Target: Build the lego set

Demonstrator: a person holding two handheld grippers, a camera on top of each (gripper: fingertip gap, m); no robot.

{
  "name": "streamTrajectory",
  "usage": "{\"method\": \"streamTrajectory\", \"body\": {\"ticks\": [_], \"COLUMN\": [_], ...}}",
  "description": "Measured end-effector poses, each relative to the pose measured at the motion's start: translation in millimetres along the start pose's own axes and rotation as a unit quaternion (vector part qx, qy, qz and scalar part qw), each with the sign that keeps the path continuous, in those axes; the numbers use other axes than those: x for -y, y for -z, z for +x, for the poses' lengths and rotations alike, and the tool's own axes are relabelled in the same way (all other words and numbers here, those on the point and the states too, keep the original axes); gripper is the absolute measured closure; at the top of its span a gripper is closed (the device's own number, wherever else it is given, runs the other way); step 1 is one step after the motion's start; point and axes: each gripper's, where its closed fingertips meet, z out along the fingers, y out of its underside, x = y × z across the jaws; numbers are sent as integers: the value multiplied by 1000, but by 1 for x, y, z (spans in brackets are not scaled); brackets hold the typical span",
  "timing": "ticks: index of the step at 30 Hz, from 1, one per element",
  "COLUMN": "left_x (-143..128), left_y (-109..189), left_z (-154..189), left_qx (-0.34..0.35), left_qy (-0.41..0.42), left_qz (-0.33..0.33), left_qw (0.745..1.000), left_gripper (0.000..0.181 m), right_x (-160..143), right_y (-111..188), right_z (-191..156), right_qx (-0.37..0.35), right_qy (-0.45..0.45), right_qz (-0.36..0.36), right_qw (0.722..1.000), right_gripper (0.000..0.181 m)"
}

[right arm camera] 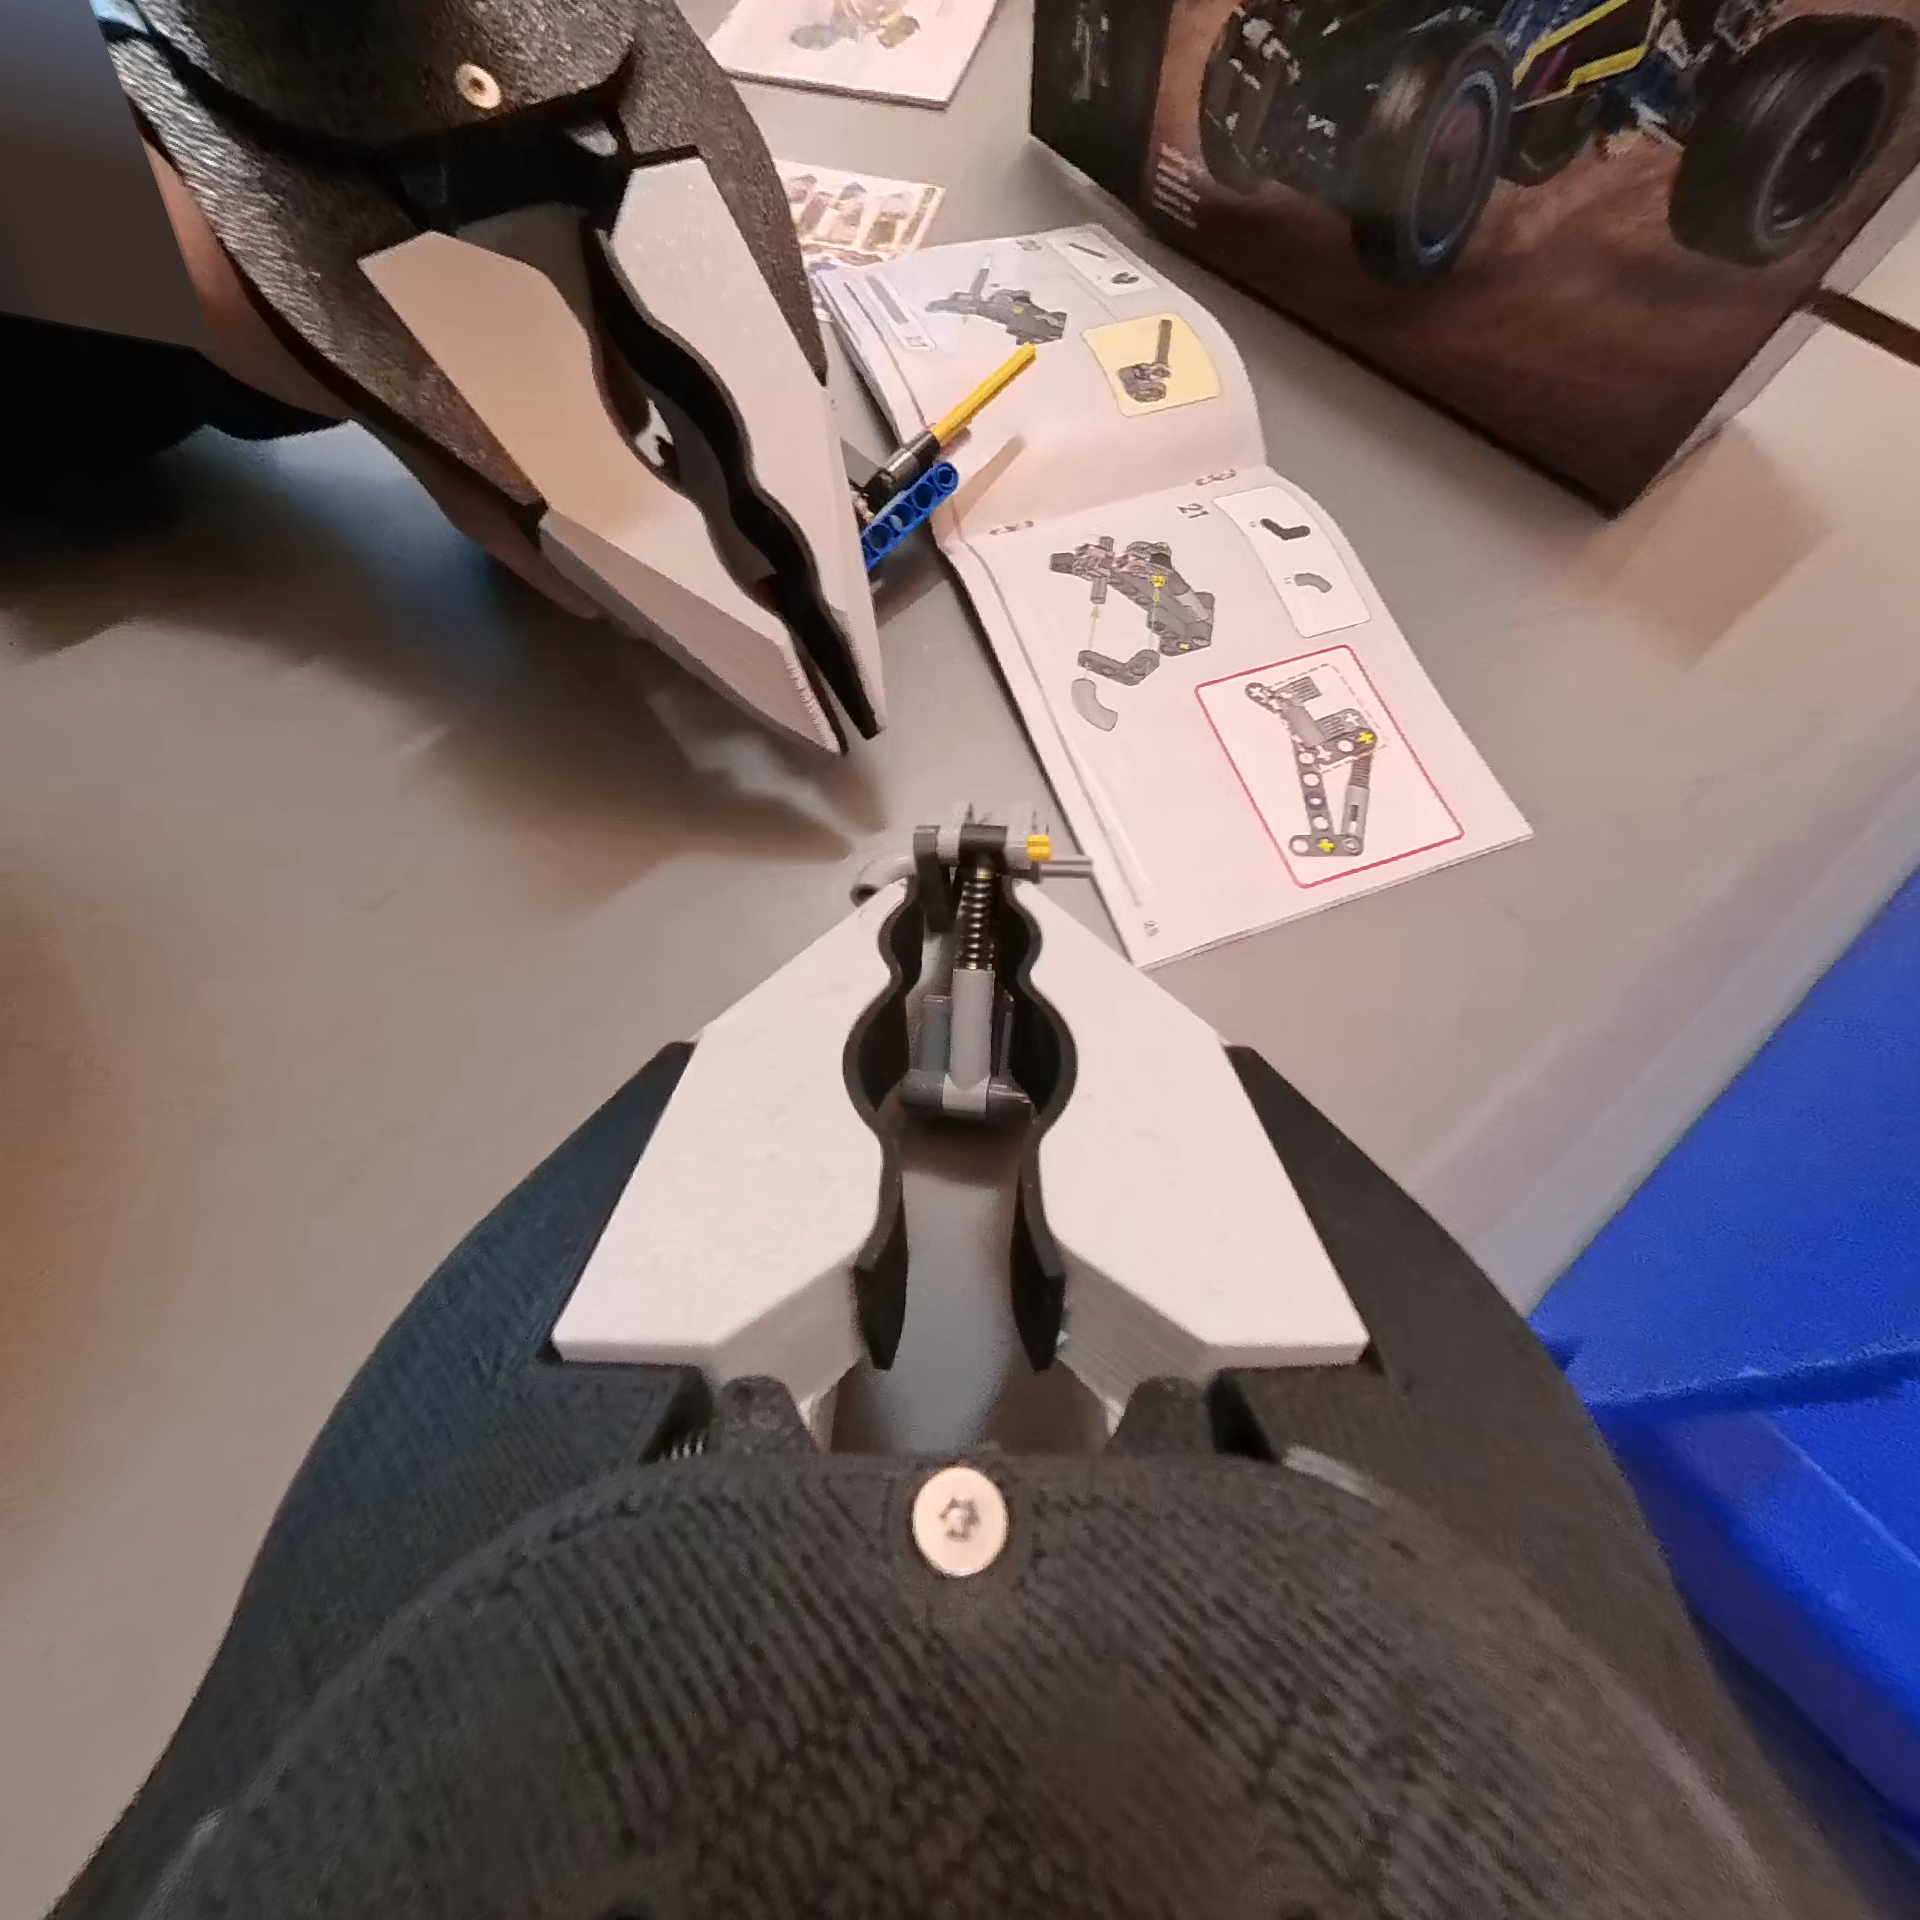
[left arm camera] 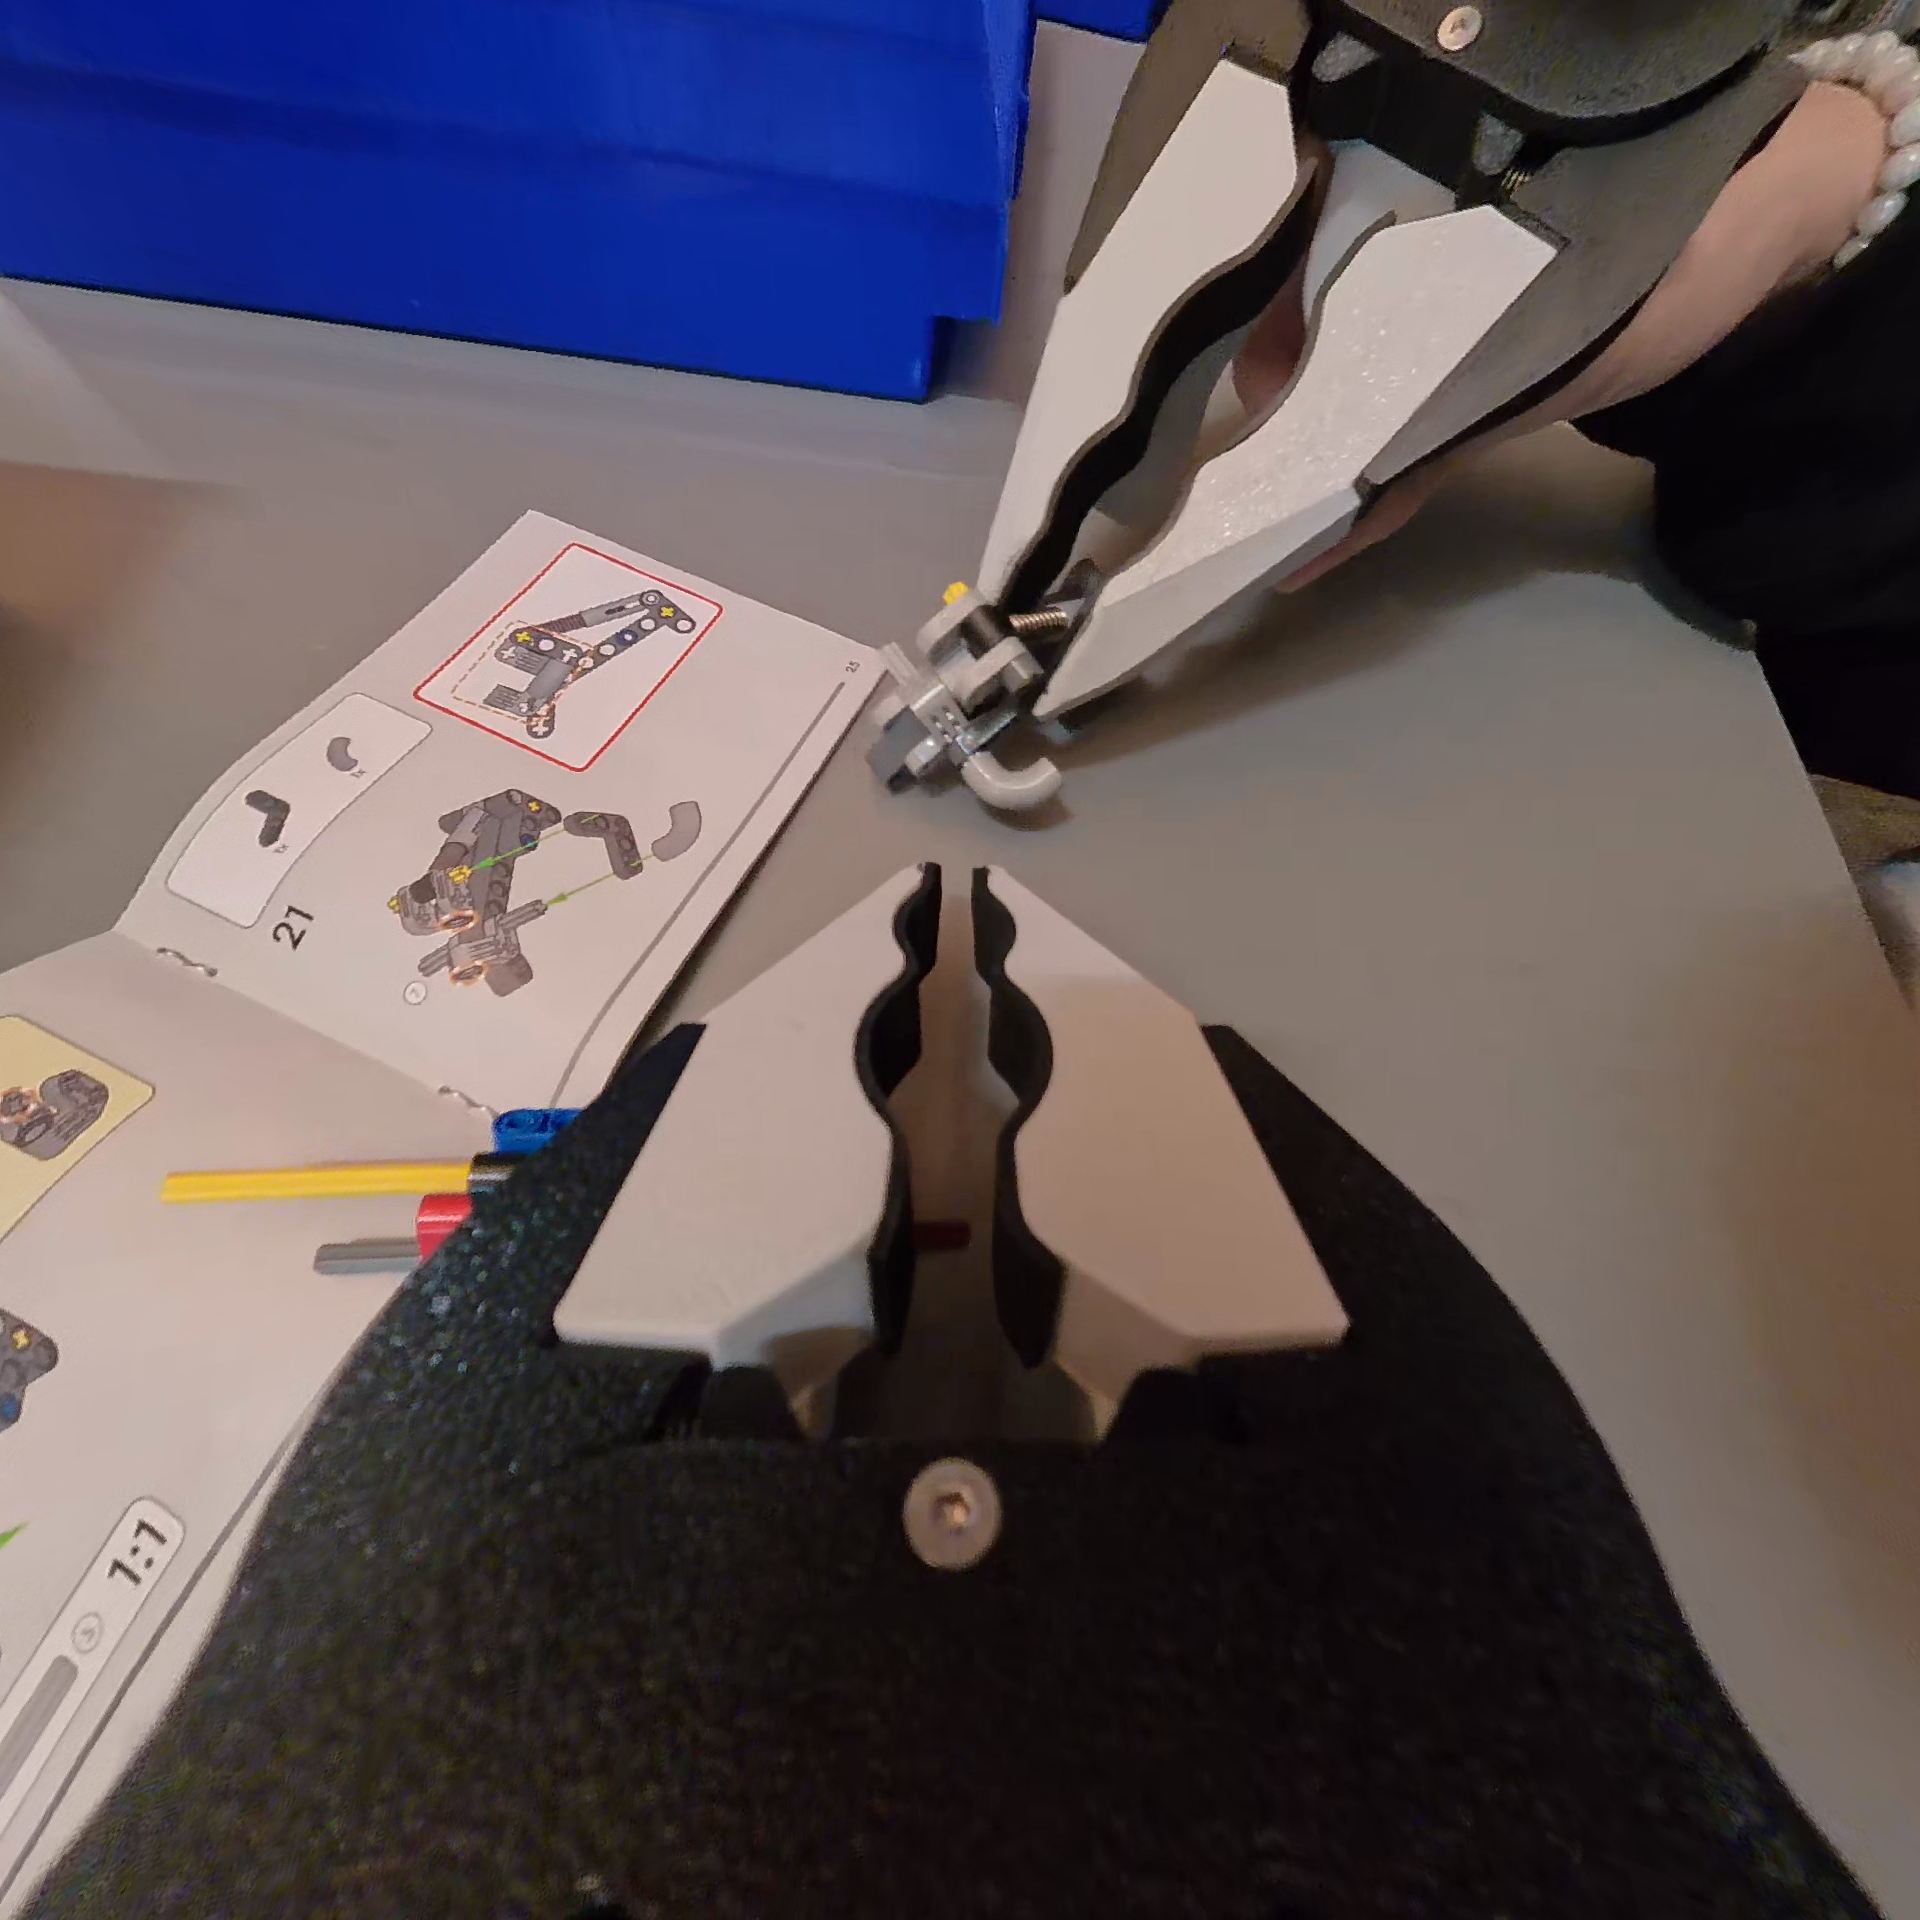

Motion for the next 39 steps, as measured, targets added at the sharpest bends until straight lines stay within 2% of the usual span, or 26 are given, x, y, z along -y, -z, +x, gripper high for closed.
{"method": "streamTrajectory", "body": {"ticks": [2, 4, 8, 11, 13, 15, 17, 19, 22, 27, 39], "left_x": [-1, -2, -3, 1, 10, 21, 29, 26, 13, 10, 7], "left_y": [-1, -3, -5, -2, 6, 18, 27, 22, 2, -4, -5], "left_z": [1, 6, 17, 14, 6, -1, -3, 0, 16, 28, 32], "left_qx": [1, -6, -17, 14, 64, 138, 216, 258, 220, 211, 193], "left_qy": [-3, -4, -24, -43, -59, -107, -195, -285, -370, -446, -450], "left_qz": [-3, -10, -16, 3, 42, 90, 120, 101, 54, 45, 51], "left_qw": [1000, 1000, 999, 999, 995, 981, 949, 918, 901, 869, 870], "left_gripper": [179, 179, 179, 181, 181, 181, 181, 181, 181, 181, 181], "right_x": [-3, -3, -13, -19, -18, -20, -24, -32, -34, -34, -32], "right_y": [0, 1, 7, 12, 13, 13, 10, 6, 4, 4, 6], "right_z": [-6, -4, 4, 8, 8, 8, 9, 3, -1, -1, -11], "right_qx": [22, 14, -4, -8, -10, -15, -20, -4, 8, 16, 55], "right_qy": [-5, -2, 20, 4, -17, -6, 8, 20, 27, 21, 24], "right_qz": [-5, -5, -29, -21, -5, -10, -24, -54, -60, -60, -53], "right_qw": [1000, 1000, 999, 1000, 1000, 1000, 999, 998, 998, 998, 997], "right_gripper": [169, 169, 148, 151, 157, 157, 157, 157, 158, 158, 140]}}
